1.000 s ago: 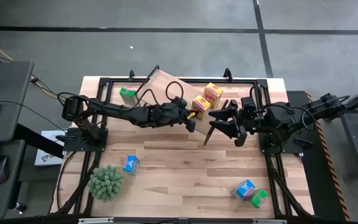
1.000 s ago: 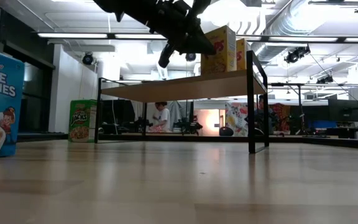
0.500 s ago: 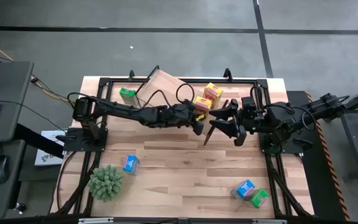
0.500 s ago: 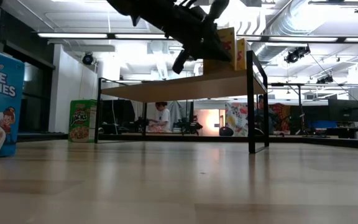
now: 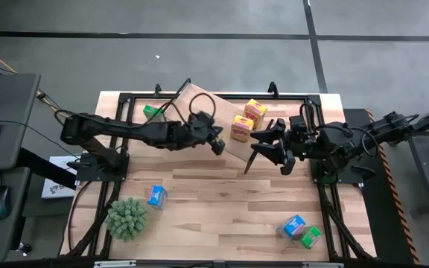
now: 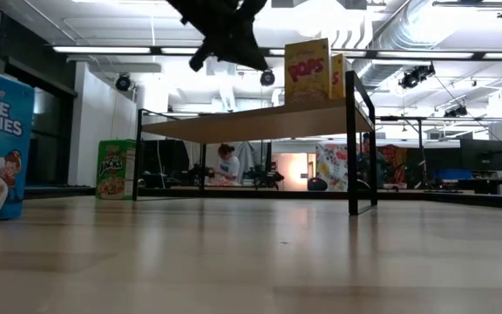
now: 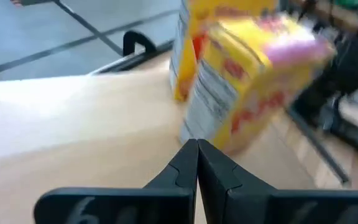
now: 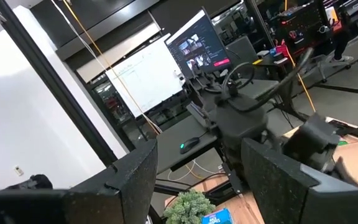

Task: Stack cereal on shelf
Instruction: Put the yellow cereal box on the shelf aligned with the other yellow cereal box, then put the top green cereal box on the shelf

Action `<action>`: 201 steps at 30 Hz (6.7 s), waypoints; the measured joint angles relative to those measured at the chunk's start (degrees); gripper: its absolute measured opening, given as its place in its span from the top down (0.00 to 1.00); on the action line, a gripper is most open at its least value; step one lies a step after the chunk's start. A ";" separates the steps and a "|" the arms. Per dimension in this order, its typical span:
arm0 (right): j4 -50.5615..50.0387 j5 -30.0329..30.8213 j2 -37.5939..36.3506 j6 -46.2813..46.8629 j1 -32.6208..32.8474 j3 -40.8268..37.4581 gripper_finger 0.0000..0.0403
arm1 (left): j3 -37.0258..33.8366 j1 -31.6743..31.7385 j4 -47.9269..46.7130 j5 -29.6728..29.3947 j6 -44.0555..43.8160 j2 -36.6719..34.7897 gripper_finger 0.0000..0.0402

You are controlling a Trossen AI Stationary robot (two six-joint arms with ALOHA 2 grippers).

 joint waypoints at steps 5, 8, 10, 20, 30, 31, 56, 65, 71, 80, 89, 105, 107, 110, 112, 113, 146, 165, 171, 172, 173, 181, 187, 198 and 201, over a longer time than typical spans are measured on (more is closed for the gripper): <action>-0.45 -0.16 -0.01 0.02 0.00 0.00 0.44 | -1.99 1.88 7.67 5.66 -1.80 1.64 1.00; -0.58 -0.18 -0.01 0.02 0.00 0.00 0.44 | -2.18 2.31 10.82 8.33 -3.63 3.92 1.00; -0.56 -0.20 -0.01 0.02 0.00 0.00 0.44 | -2.26 2.39 12.01 9.05 -4.40 4.68 1.00; -0.69 -0.31 -0.01 0.07 0.00 0.00 0.44 | -2.15 4.23 17.06 7.72 -2.83 5.07 1.00; -6.99 4.45 0.76 10.36 -0.36 0.00 0.44 | -2.09 10.81 12.88 11.05 2.84 -2.95 1.00; -8.07 4.52 1.49 11.12 -0.44 0.00 0.45 | -2.09 11.50 11.11 10.89 4.31 -5.32 1.00; -79.02 28.41 43.24 57.86 -2.44 36.03 1.00 | -2.22 12.36 -8.47 5.04 11.45 -34.59 1.00; -83.06 28.56 47.77 57.94 -6.28 39.41 1.00 | -2.22 12.36 -8.72 5.49 11.47 -33.71 1.00; -83.32 28.87 47.77 56.54 -8.87 39.41 1.00 | -2.22 12.36 -8.74 5.49 11.56 -33.71 1.00; -83.27 28.61 47.77 53.78 -11.25 39.41 1.00 | -2.22 12.40 -8.74 5.51 11.64 -33.71 1.00; -82.20 28.02 47.77 51.01 -11.69 39.39 1.00 | -2.22 12.38 -8.74 5.51 11.68 -33.71 1.00; -81.04 13.07 37.18 20.23 0.30 48.82 1.00 | -2.22 12.36 -21.16 7.09 10.38 -43.64 1.00; -84.46 12.16 33.89 23.76 1.10 47.32 1.00 | -2.20 12.36 -23.43 7.15 8.95 -44.26 1.00; -89.62 11.85 28.93 30.25 2.79 44.00 1.00 | -2.20 12.36 -26.06 7.26 7.56 -44.42 0.99; -90.70 11.59 24.89 34.82 4.19 40.08 1.00 | -2.20 12.36 -26.71 7.42 7.49 -44.37 0.99; -90.57 11.53 22.57 37.08 4.98 37.63 1.00 | -2.20 12.36 -26.73 7.42 7.49 -44.37 0.98; -37.32 14.22 -7.47 46.12 8.87 -8.57 0.43 | 4.27 47.17 -67.07 26.49 47.80 -11.85 0.24; -37.32 14.61 -7.44 43.52 8.87 -8.57 0.43 | -0.55 46.02 -58.15 18.86 89.44 -10.61 0.24; -37.32 14.53 -7.44 43.51 8.87 -8.57 0.43 | -3.51 46.69 -51.84 18.88 91.37 -10.62 0.24; -37.32 14.53 -7.44 43.50 8.87 -8.55 0.43 | -4.00 46.69 -50.84 18.87 91.02 -10.60 0.24; -37.32 14.53 -7.44 43.52 8.87 -8.55 0.43 | -4.44 46.69 -50.09 18.78 90.73 -10.60 0.24; -37.32 16.30 -7.44 43.51 8.87 -8.55 0.43 | -8.28 46.67 -46.64 18.45 90.94 -10.62 0.24; -36.93 16.89 -7.44 43.54 8.87 -8.55 0.43 | -9.30 46.67 -42.83 16.59 89.39 -10.60 0.24; -35.73 16.89 -7.42 43.60 8.87 -8.52 0.43 | -9.15 46.48 -43.72 18.67 86.84 -6.04 0.24; -35.33 16.93 -7.42 43.56 8.89 -8.50 0.43 | -9.15 46.35 -43.38 18.74 85.61 -5.50 0.25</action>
